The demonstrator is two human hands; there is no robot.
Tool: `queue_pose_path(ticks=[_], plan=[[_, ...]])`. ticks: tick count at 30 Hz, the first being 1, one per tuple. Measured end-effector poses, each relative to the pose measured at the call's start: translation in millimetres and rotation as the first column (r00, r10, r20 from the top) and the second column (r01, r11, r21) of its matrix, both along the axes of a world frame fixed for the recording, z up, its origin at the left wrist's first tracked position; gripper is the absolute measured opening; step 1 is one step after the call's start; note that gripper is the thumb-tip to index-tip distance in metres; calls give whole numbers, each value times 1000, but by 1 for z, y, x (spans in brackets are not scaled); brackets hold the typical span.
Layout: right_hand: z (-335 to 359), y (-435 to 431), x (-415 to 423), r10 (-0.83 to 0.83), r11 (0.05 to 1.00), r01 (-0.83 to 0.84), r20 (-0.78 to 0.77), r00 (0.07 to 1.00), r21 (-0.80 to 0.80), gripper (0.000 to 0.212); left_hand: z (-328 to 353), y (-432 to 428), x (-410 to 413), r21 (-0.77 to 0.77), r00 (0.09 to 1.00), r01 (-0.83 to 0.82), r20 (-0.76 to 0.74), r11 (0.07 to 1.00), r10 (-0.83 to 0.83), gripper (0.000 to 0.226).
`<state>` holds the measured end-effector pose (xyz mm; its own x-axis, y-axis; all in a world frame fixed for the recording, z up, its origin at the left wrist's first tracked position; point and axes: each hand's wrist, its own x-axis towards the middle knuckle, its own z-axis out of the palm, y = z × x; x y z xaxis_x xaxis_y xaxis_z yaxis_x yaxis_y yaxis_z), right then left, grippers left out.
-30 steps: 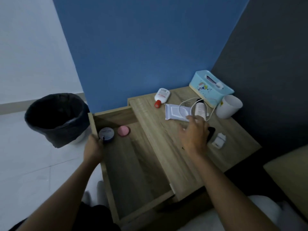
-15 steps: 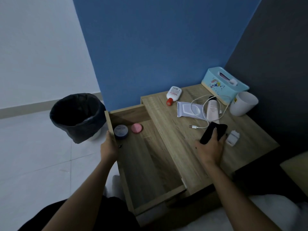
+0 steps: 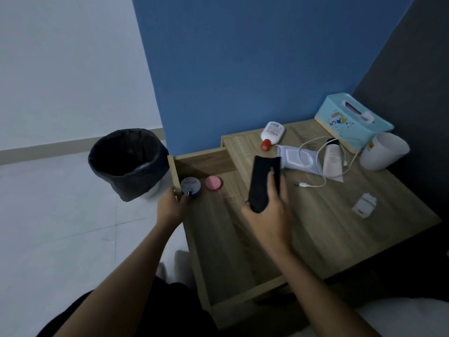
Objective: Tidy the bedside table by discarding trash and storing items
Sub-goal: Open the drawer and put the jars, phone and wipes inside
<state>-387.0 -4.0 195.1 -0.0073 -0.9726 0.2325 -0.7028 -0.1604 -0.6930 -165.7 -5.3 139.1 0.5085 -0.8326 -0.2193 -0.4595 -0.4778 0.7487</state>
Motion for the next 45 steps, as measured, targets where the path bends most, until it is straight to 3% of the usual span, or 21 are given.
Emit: queue_pose_path(ticks=[6,14,18,24,30,37,41,45], plan=[[-53,2,64,277,956,-254,-163,947,148,98,3,-31,26,-17,998,-18,61,1000,19,31],[-123,-14,100,409,810,-333,-57,911,482,87,-12,-33,33,-136,993,26,121,990,-9,14],[-144,-21,104,509,783,-438,-51,859,441,92,-14,-29,35,-166,992,23,129,986,-1,15],[-166,-17,104,594,772,-472,-220,774,425,82,-14,-27,36,-179,997,18,79,984,-4,21],[-182,-14,104,591,789,-469,-279,757,398,77,-13,-26,35,-168,999,3,42,986,4,27],[-190,-12,103,579,776,-472,-177,796,420,75,-11,-23,33,-126,999,-6,36,992,11,24],[-163,-6,107,494,796,-406,-95,864,449,81,-14,-13,35,-138,998,-12,52,990,19,22],[-89,-24,98,411,864,-418,84,908,282,54,-16,-17,41,-129,994,24,112,991,-10,18]])
